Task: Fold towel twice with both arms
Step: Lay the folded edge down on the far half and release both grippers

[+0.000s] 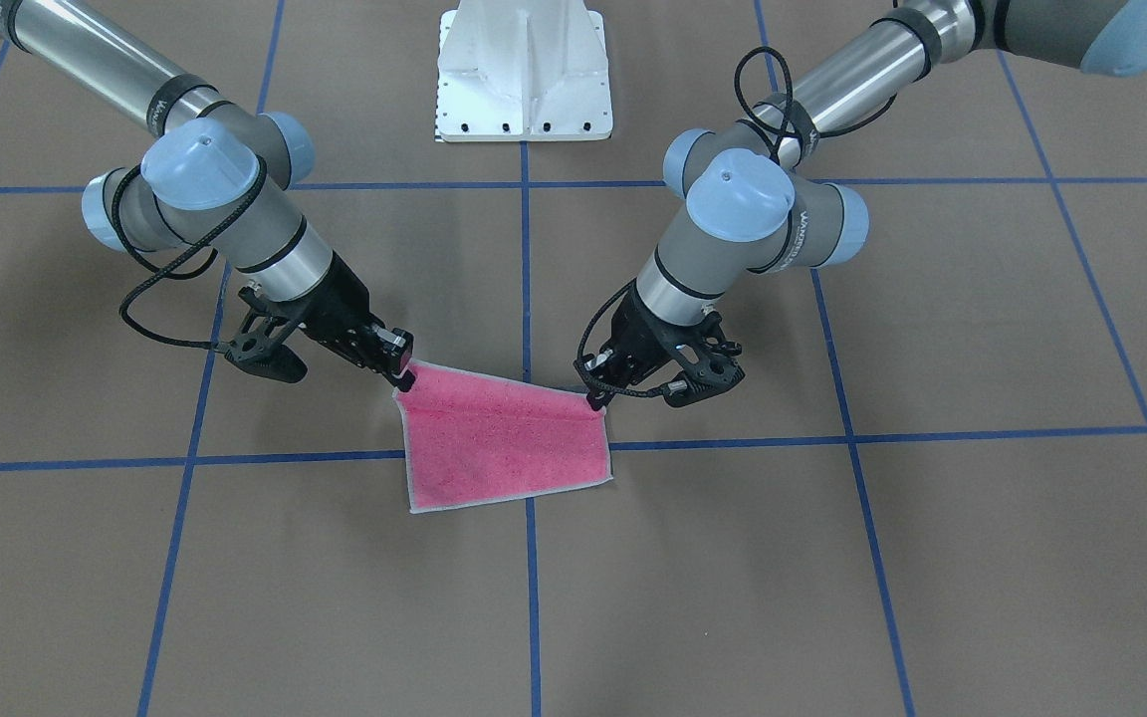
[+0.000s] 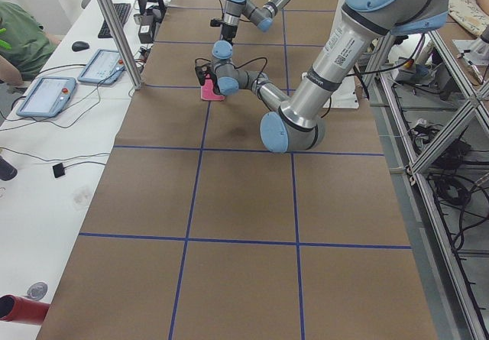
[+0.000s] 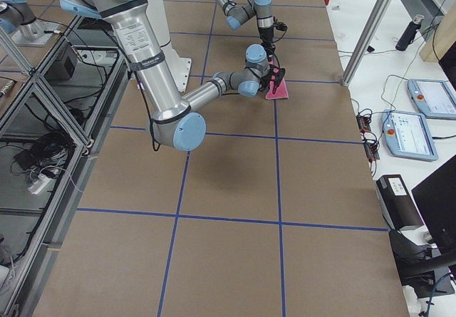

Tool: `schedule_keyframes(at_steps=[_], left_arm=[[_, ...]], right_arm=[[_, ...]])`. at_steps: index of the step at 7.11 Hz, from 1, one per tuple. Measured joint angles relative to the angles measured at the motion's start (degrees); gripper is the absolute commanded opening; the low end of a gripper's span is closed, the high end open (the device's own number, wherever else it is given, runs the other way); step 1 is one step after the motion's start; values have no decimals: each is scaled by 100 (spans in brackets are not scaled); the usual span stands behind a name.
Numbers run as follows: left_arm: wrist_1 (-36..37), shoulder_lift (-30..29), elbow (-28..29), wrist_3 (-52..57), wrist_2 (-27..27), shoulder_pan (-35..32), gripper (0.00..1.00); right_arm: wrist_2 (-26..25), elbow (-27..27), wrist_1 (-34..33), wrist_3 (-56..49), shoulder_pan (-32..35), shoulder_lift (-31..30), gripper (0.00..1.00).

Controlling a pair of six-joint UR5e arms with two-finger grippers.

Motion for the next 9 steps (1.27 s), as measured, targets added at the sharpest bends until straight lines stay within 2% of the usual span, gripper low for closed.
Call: schedule_keyframes(at_steps=[3,9], left_arm=[[-25,-9,19,-13,2,-9,0],[-163,-172,423,-17,17,-60,0]], right_arm=[[-256,-459,2,0,38,339,0],[-465,-836,8,-2,25,597,0]])
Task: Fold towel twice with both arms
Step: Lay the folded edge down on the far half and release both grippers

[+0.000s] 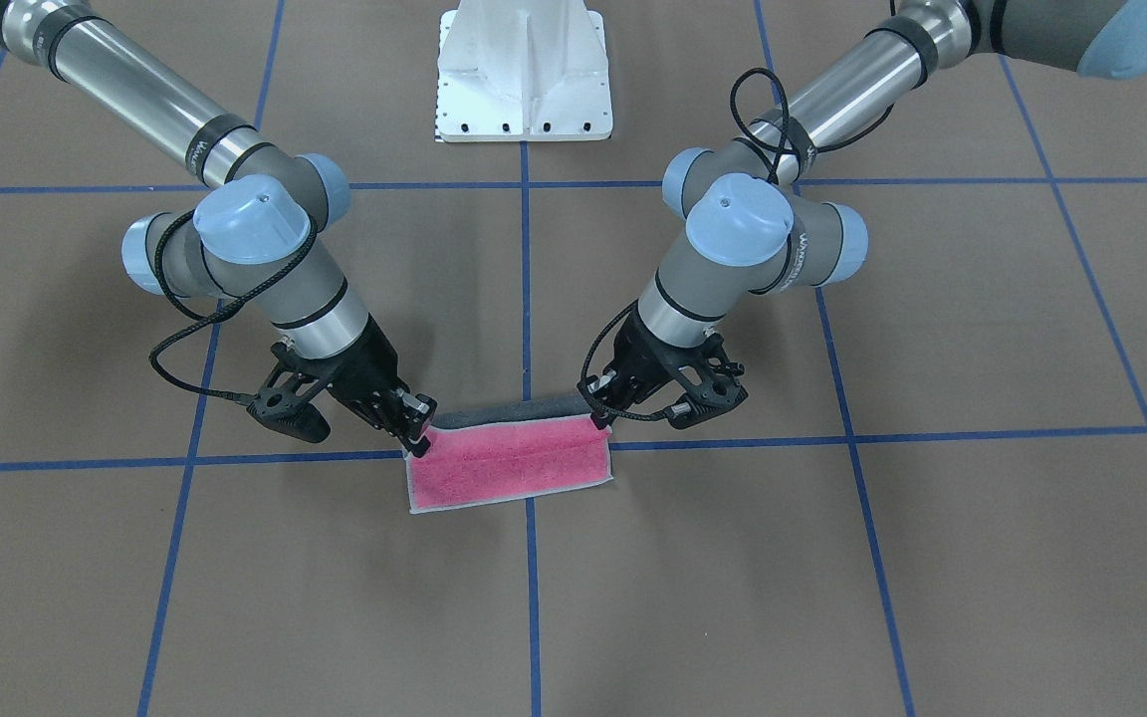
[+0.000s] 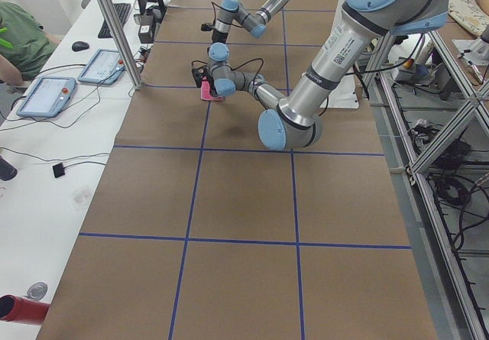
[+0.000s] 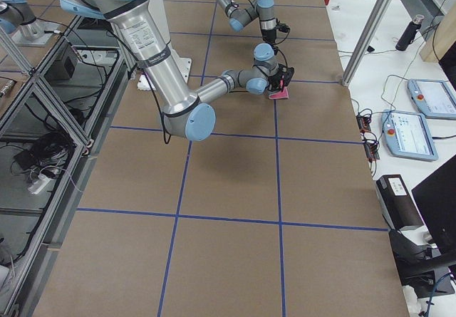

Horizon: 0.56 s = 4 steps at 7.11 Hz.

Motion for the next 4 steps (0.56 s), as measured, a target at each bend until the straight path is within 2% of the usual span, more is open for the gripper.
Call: schedule_keyframes(at_steps=[4], left_arm=[[-58,-41,130,0,0,-35,0]], right_arm=[[-15,-87,-2,-7,-1,74,0]])
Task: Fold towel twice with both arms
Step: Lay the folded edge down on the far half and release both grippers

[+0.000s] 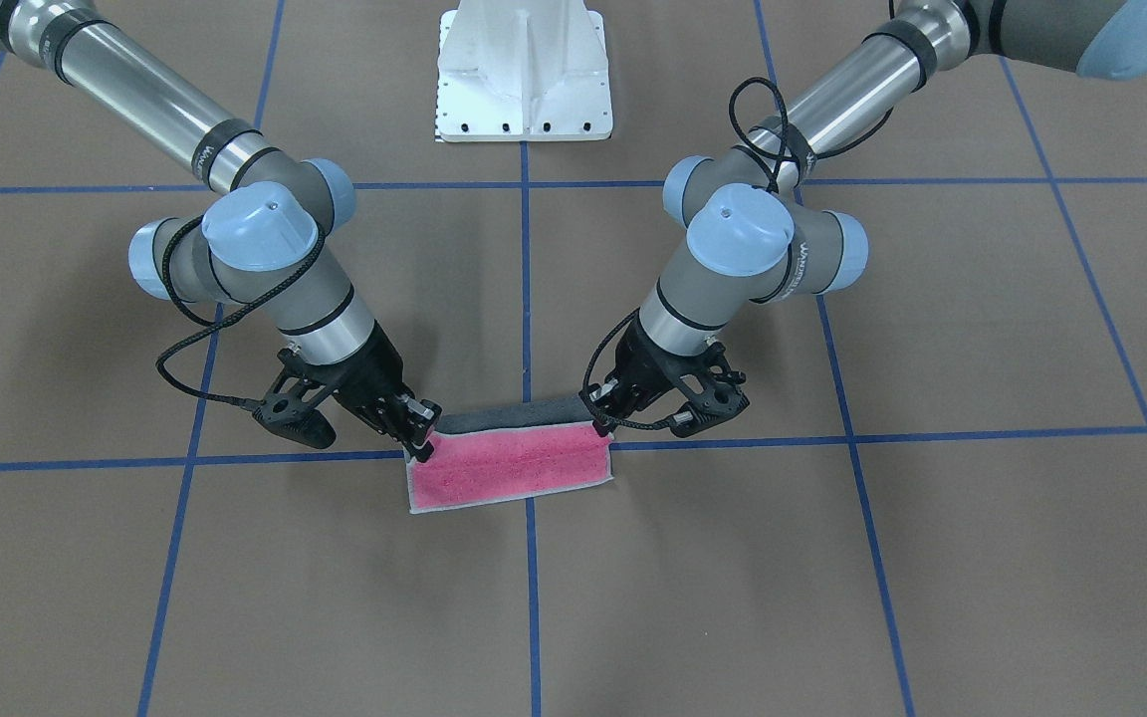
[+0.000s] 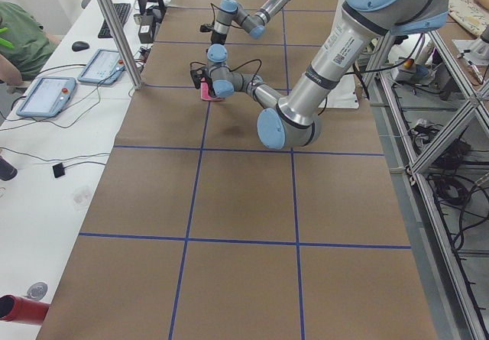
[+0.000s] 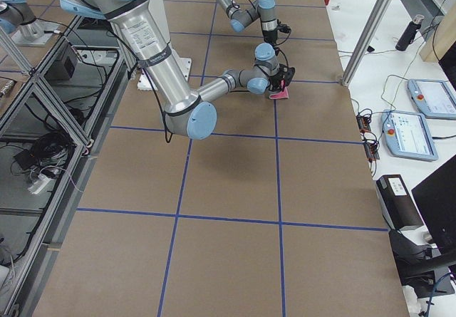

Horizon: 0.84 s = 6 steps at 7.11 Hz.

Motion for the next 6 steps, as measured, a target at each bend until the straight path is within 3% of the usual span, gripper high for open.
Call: schedule_keyframes(at_steps=[3,4,5,6], left_arm=[[9,-8,51,0,0,-17,0],[7,-10,56,-4,0,-23,43],[4,-22,59,-16,2,-32,80],[11,-57,61,-35,8,-41,81]], right_arm=[[-3,-14,-3,0,1,2,0],[-3,-18,-3,-2,4,2,64],[-3,-20,-3,-4,8,1,97],[-2,-21,-3,0,11,2,98]])
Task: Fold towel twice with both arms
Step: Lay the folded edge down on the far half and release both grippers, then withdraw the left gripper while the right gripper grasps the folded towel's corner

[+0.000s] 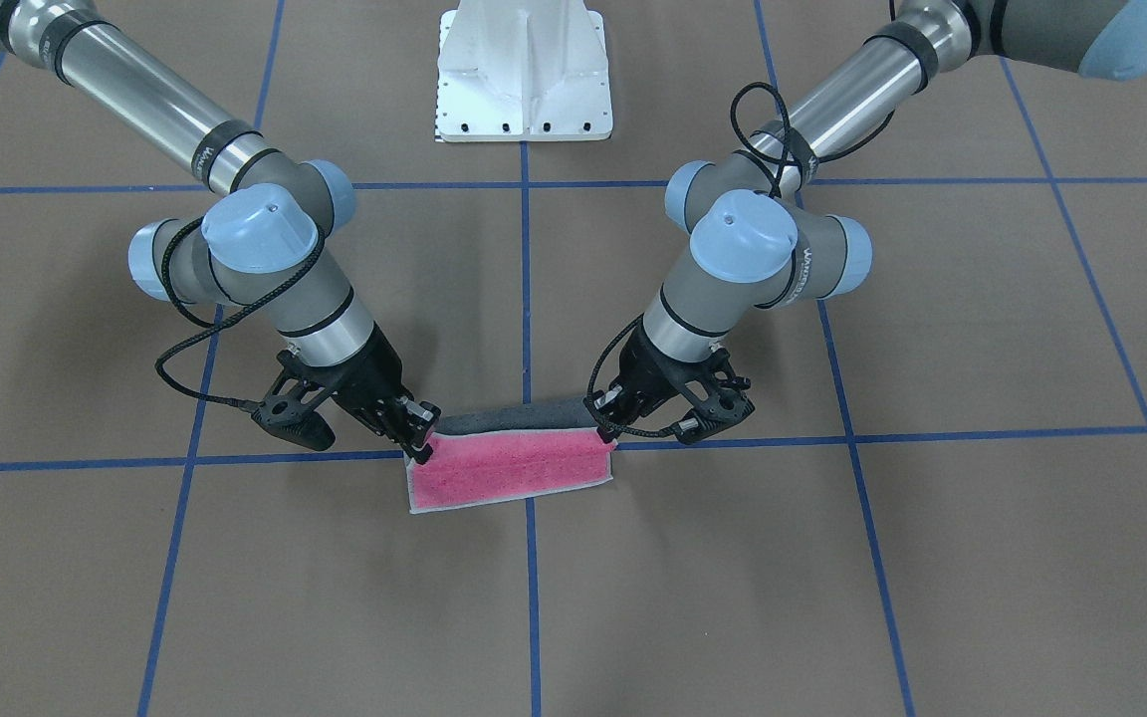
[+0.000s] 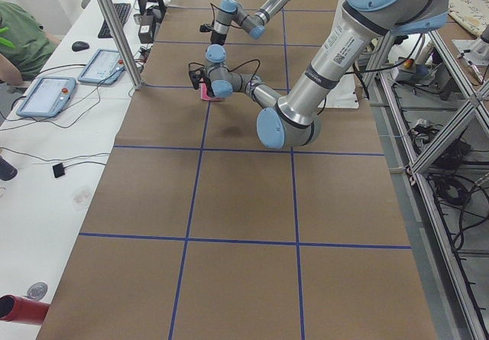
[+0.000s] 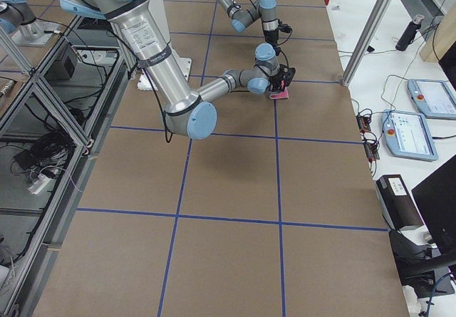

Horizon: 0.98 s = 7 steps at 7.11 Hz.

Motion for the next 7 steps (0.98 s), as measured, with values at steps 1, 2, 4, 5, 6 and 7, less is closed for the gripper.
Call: schedule_keyframes(at_steps=[1,2,4,5,6,7], left_arm=[[12,-54,0,-47,6,-3,81],[20,-83,1,-103,8,-6,81],[20,-97,4,-144,10,-18,81],[18,-105,5,-152,8,-53,80],[20,-118,3,-155,-4,-136,80],[29,-135,2,-138,-88,-272,81]], right_arm=[[4,0,0,7,3,4,98],[8,-1,0,13,8,6,98],[17,-1,0,19,20,13,98],[26,0,-2,26,31,19,98],[70,7,-11,18,63,20,98],[192,17,-29,-34,122,16,98]])
